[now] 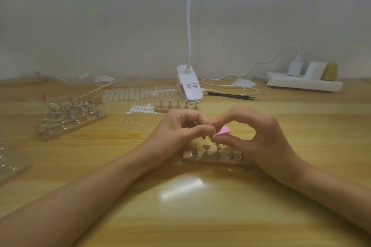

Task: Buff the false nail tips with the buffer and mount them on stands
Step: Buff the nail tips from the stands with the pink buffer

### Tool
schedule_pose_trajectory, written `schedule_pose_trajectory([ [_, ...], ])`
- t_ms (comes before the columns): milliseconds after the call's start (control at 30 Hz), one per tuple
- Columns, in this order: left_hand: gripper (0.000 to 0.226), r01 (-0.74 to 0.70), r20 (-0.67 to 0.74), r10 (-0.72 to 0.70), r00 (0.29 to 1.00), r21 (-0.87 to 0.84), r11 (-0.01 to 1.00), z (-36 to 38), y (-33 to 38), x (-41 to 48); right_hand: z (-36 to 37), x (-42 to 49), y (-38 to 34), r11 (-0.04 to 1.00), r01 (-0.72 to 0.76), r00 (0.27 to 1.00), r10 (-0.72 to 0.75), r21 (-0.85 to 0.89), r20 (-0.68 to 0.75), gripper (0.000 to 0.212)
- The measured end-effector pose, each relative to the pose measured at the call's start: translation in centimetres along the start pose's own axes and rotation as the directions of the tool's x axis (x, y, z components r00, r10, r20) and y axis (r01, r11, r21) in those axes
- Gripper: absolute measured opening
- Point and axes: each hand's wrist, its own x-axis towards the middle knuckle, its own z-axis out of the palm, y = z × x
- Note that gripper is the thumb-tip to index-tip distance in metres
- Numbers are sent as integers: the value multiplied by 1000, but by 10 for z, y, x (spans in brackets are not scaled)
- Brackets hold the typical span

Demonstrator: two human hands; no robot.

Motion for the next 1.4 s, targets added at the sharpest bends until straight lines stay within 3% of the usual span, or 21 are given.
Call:
schedule_pose_trajectory([
  [167,22,-30,-26,31,999,10,999,2,1,-1,3,1,-2,999,23,998,-26,-40,-64,16],
  [267,29,-31,-52,36,998,95,995,-2,4,-2,2,0,0,997,-54,994,58,50,-94,16],
  [400,49,-9,136,-31,990,283,959,-15,5,-9,-7,-3,6,976,-168,979,182,140,-93,15],
  [500,46,-23,201,-40,979,305,952,-14,1,-13,-8,-3,8,951,-214,969,236,223,-74,12],
  [700,36,-28,190,-26,981,277,960,-11,1,-13,-7,-3,7,906,-268,958,288,329,-12,13],
  [1167,36,19,15,-24,1000,278,960,-1,-4,-13,-2,-4,5,980,-182,981,175,86,83,10],
  [1400,38,-9,-16,14,1000,276,961,2,-5,-15,4,-1,0,942,-278,958,259,186,119,15],
])
